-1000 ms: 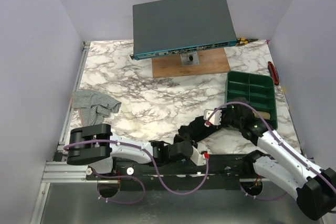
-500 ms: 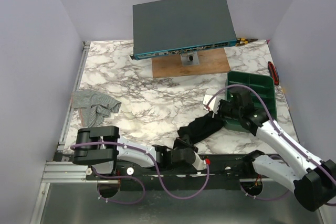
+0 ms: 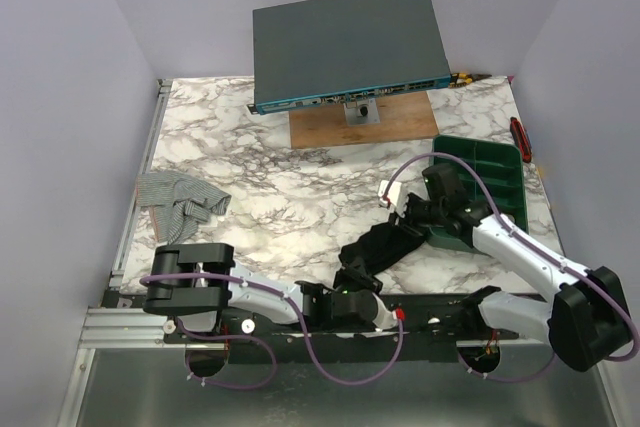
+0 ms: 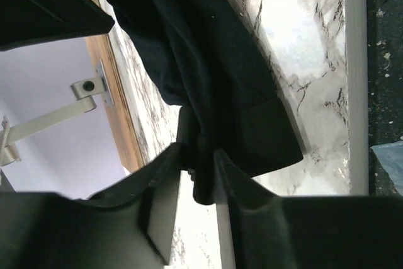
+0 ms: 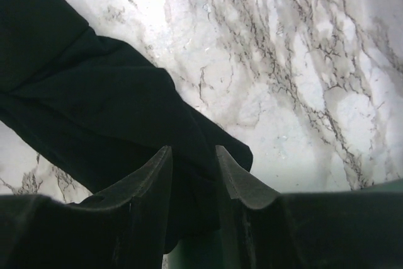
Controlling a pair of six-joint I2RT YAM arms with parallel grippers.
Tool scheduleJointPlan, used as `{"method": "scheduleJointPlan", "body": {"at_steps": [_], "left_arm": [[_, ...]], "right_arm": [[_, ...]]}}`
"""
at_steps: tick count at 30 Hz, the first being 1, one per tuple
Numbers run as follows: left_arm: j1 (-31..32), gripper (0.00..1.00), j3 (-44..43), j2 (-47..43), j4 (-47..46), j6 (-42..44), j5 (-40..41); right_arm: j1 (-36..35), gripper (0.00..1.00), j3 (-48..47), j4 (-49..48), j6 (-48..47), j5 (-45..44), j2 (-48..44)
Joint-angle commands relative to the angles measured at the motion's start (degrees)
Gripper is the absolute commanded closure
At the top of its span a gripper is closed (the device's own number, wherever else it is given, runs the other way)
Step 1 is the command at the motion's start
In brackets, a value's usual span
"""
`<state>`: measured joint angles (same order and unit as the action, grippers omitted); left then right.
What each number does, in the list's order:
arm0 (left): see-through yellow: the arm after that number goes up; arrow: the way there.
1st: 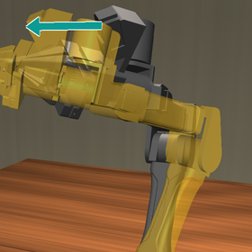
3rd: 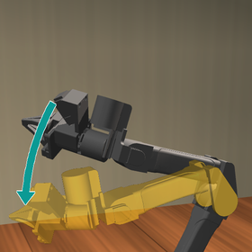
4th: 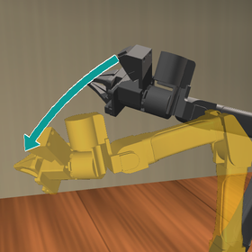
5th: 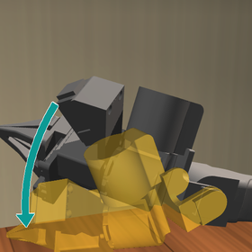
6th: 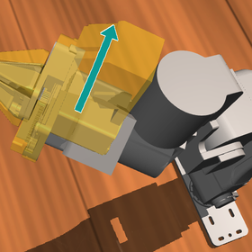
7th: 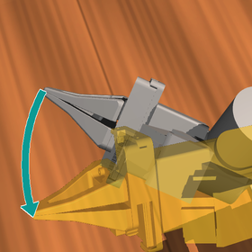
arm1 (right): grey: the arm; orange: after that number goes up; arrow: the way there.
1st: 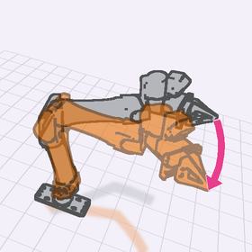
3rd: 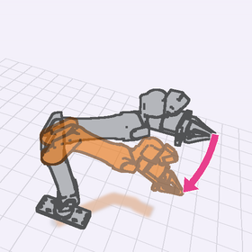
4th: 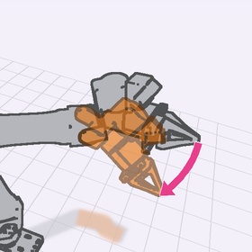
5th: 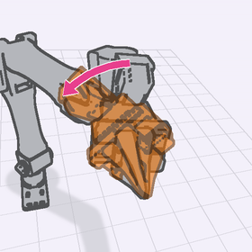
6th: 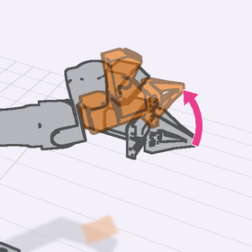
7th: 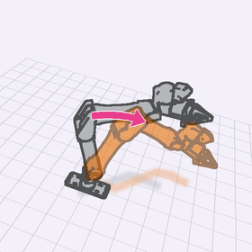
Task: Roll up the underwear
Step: Fold the underwear at the center of the board.
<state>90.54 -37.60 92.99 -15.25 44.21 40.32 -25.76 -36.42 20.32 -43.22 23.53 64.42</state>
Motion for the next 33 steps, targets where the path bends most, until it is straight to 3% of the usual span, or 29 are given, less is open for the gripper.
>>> {"method": "scheduleJointPlan", "body": {"at_steps": [1, 3, 4, 5, 6, 12, 16, 23, 29, 33], "left_arm": [[0.81, 0.64, -0.24, 0.65, 0.43, -0.08, 2.05], [0.78, 0.49, 0.36, -0.06, 0.69, 0.09, 2.17], [0.84, 0.35, 0.63, -0.58, 0.95, 0.17, 2.07], [0.86, 0.08, 0.92, -1.29, 1.31, 0.09, 2.05], [0.86, 0.02, 1.09, -1.99, 1.94, -0.20, 1.90], [-0.39, 0.02, 1.83, -9.67, 6.77, -2.81, -2.09], [-5.00, 0.02, 0.10, -17.21, 15.03, -8.39, -9.45], [-21.11, 0.02, -3.94, -25.50, 25.93, -17.09, -27.77], [-26.75, 0.02, -5.96, -25.51, 28.46, -22.41, -40.02], [-30.26, 0.02, -5.99, -25.00, 29.44, -24.43, -52.94]], "right_arm": [[0.36, 0.65, 0.83, 4.26, -2.92, 1.10, 1.48], [0.36, 0.66, 1.72, 5.59, -4.31, 0.10, 1.25], [0.36, 0.66, 2.17, 6.01, -4.74, -0.51, 0.80], [0.40, 0.67, 2.58, 6.41, -4.99, -1.00, 0.26], [0.39, 0.68, 2.90, 6.84, -5.54, -1.32, -0.35], [0.32, 0.73, 1.73, 12.94, -8.20, -1.45, -2.61], [0.43, 0.75, 0.17, 14.40, -7.88, -1.52, -4.57], [0.36, 0.75, -2.98, 16.25, -6.93, -0.01, -4.93], [0.38, 0.65, -2.44, 9.48, -0.96, 1.35, -3.56], [0.39, 0.64, -2.25, 8.15, -0.44, 0.70, -0.38]]}}
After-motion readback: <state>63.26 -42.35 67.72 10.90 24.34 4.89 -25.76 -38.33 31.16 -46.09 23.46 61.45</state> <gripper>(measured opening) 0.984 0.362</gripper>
